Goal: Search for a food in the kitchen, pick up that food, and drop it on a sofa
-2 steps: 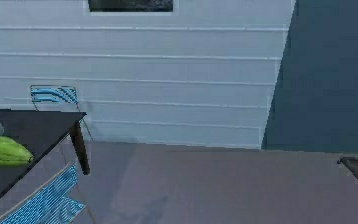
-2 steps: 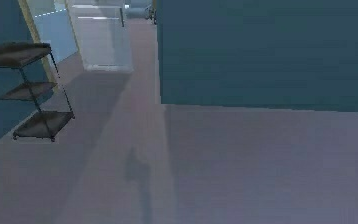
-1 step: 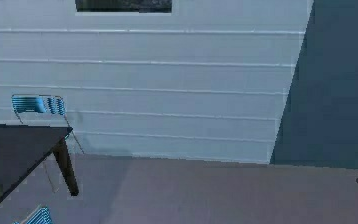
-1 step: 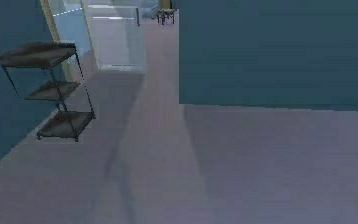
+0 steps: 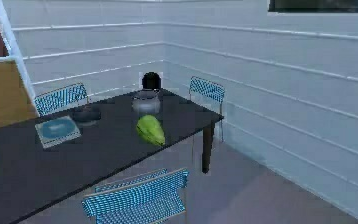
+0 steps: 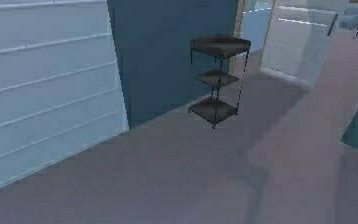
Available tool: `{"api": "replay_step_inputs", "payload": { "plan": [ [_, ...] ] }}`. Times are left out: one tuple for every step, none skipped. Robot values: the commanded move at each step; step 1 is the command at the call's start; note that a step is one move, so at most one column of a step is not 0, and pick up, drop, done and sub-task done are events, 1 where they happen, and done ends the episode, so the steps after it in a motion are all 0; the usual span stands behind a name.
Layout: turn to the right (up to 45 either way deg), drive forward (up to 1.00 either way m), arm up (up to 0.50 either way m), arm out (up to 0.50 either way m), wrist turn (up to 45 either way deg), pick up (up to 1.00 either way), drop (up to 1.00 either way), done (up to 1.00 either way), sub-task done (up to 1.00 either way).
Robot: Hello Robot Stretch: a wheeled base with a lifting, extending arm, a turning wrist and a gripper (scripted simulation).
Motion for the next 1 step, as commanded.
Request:
{"api": "replay_step_inputs", "payload": {
  "plan": [
    [-45.0,0.00,0.00,0.00,0.0,0.00,0.00,0.00,0.00]
  ]
}}
